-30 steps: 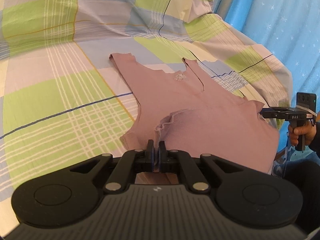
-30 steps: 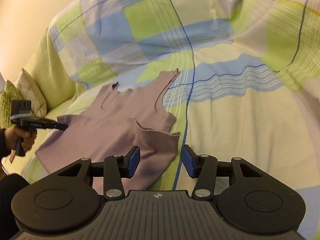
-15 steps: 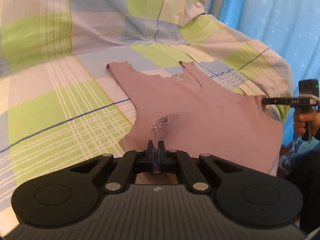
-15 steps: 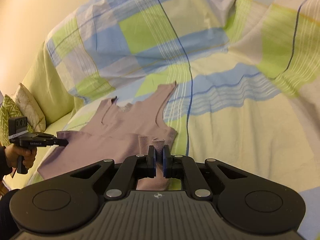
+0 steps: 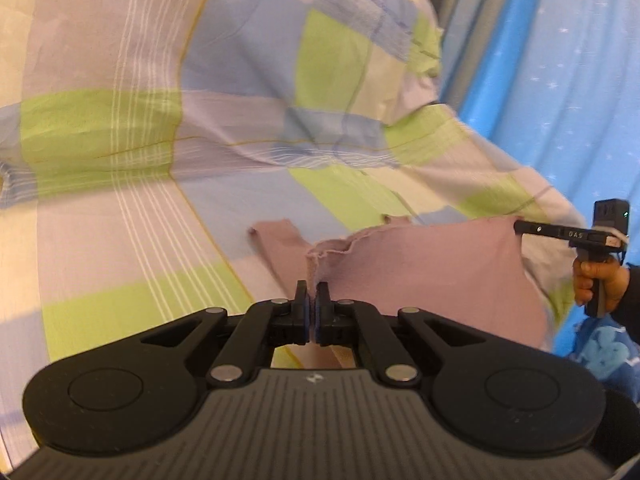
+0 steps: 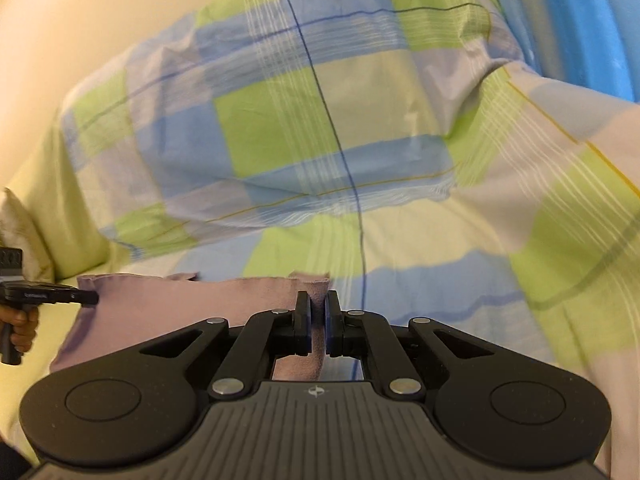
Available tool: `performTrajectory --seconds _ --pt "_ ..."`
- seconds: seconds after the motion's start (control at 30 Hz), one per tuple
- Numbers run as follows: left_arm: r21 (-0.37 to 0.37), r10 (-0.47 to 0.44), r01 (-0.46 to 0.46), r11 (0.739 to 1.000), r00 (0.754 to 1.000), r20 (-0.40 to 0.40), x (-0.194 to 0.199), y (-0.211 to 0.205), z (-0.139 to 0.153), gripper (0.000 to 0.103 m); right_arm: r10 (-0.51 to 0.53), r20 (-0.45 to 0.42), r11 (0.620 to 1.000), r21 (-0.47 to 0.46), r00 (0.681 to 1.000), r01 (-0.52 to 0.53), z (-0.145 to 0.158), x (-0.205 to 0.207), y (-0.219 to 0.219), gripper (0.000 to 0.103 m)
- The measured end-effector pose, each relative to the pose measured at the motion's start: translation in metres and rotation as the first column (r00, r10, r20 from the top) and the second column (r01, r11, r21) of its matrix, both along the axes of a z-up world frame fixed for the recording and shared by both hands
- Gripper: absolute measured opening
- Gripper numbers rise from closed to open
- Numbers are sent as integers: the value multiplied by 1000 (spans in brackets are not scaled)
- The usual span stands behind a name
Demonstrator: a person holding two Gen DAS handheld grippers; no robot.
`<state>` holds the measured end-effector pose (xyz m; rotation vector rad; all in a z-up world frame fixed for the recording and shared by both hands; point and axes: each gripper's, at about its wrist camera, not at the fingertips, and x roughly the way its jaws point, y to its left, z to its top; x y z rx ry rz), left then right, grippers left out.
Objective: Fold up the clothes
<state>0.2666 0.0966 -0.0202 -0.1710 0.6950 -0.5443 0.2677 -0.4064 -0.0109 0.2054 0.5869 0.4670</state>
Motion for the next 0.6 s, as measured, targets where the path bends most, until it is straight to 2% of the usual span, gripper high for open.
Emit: performTrajectory --seconds 0.23,0.37,0.43,0.5,0.6 --pt "32 26 -25 999 999 -22 55 5 -21 0 -12 -17 996 -87 1000 11 -19 65 21 6" --pt "50 44 -42 998 998 -46 73 4 -40 0 -28 -71 991 -132 997 19 -43 90 29 6" --pt "73 76 -71 995 995 -69 77 3 -50 1 -52 -115 986 -166 992 32 -57 98 31 6" --pt "43 113 -110 993 991 -70 74 9 -52 4 -108 -101 979 -186 989 88 -60 93 27 9" --pt "56 175 -172 984 983 -57 60 18 -46 7 -178 -74 972 -169 981 164 -51 74 17 17"
